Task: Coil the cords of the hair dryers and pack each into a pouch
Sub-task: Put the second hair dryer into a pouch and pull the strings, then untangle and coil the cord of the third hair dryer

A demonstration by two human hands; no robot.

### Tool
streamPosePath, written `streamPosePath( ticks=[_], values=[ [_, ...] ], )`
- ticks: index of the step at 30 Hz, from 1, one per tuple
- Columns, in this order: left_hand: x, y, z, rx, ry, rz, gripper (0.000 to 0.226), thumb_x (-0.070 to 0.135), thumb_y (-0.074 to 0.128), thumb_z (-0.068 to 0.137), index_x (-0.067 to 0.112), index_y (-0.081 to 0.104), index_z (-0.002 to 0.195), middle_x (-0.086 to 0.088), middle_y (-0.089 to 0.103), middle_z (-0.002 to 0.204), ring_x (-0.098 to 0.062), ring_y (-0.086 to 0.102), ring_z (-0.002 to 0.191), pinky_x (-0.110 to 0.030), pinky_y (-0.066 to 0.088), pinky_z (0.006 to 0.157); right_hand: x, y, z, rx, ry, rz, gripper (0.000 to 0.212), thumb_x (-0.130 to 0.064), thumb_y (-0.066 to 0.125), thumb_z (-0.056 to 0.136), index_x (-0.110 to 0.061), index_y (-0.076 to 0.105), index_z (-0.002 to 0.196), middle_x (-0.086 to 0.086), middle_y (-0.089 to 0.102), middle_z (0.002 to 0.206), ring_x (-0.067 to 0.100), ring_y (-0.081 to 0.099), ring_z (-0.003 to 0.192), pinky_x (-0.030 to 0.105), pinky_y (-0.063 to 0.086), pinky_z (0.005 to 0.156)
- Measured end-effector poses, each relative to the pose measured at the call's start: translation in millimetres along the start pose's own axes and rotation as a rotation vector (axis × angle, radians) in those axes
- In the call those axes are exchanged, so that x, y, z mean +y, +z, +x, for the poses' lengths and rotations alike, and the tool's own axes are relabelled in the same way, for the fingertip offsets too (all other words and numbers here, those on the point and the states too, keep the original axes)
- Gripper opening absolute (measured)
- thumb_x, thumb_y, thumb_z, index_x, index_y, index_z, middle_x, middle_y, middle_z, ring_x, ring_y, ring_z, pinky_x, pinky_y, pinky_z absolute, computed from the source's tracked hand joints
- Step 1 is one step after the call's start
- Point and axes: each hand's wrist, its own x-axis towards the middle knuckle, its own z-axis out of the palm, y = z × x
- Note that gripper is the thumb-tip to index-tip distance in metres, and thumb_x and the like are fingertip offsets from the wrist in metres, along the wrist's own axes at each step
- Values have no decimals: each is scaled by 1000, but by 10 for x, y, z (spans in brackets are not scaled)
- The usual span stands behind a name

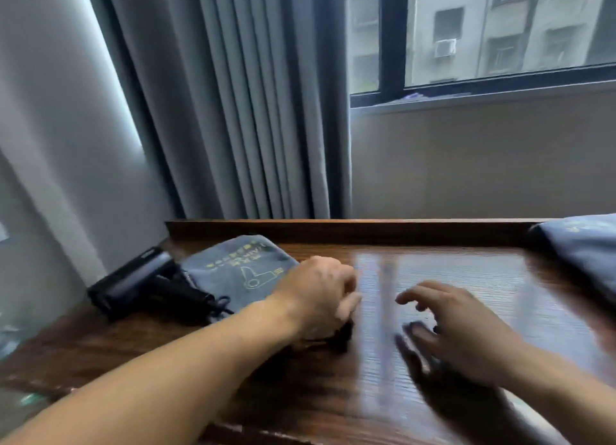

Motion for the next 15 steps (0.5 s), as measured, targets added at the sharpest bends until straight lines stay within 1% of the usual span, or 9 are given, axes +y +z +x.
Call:
streamPosePath(
  ticks=[2,4,6,8,9,10,11,13,15],
  values=[
    [-509,-177,-284,37,-127,50,28,49,57,91,25,70,97,3,69,101,-20,62,101,-33,49,89,-319,166,272,-41,-113,8,46,-32,53,86,-39,56,131,-22,51,130,7,53,116,24,43,99],
    [-939,-308,-532,-23,-197,90,36,59,57,86,28,69,102,7,68,106,-15,61,105,-32,47,94,-570,276,520,-108,-236,-18,61,-22,43,77,-35,55,136,-14,50,141,14,46,130,31,40,109],
    [-1238,-351,-728,-161,-226,92,55,74,47,77,34,68,108,12,65,111,-10,59,109,-31,46,99,-717,309,716,-184,-338,-109,68,-14,42,70,-34,58,133,-10,55,137,17,49,129,36,44,105],
    [-1392,-295,-880,-245,-215,64,67,82,39,74,37,66,115,15,63,116,-7,58,112,-30,45,102,-765,246,816,-274,-330,-179,66,-4,44,72,-34,61,128,-5,65,127,20,57,118,34,49,95],
    [-1418,-237,-933,-247,-199,48,67,82,37,76,37,66,117,16,64,117,-6,57,113,-31,44,104,-750,209,832,-316,-312,-216,64,-1,45,74,-34,63,125,-3,69,119,22,60,111,33,50,89],
    [-1429,-161,-970,-225,-189,32,66,80,34,78,38,66,118,17,64,117,-5,56,113,-32,42,105,-727,180,828,-342,-308,-244,62,1,46,74,-34,64,122,-2,71,112,23,61,106,33,51,86],
    [-1429,-72,-990,-181,-178,19,63,76,31,81,39,67,116,18,66,115,-4,55,113,-34,40,106,-693,156,809,-350,-323,-265,61,2,46,74,-34,65,120,-4,71,110,22,62,105,33,51,88],
    [-1401,98,-989,-60,-156,-35,53,68,31,85,40,70,107,20,68,107,-5,56,108,-40,37,106,-584,124,744,-346,-369,-292,58,1,50,74,-33,67,118,-8,70,114,15,60,110,31,48,96],
    [-1363,264,-964,71,-128,-136,43,60,36,89,38,73,97,21,69,98,-7,58,102,-44,37,104,-439,99,648,-339,-368,-291,50,-3,56,80,-33,68,119,-13,68,118,9,55,114,26,43,102]
  ],
)
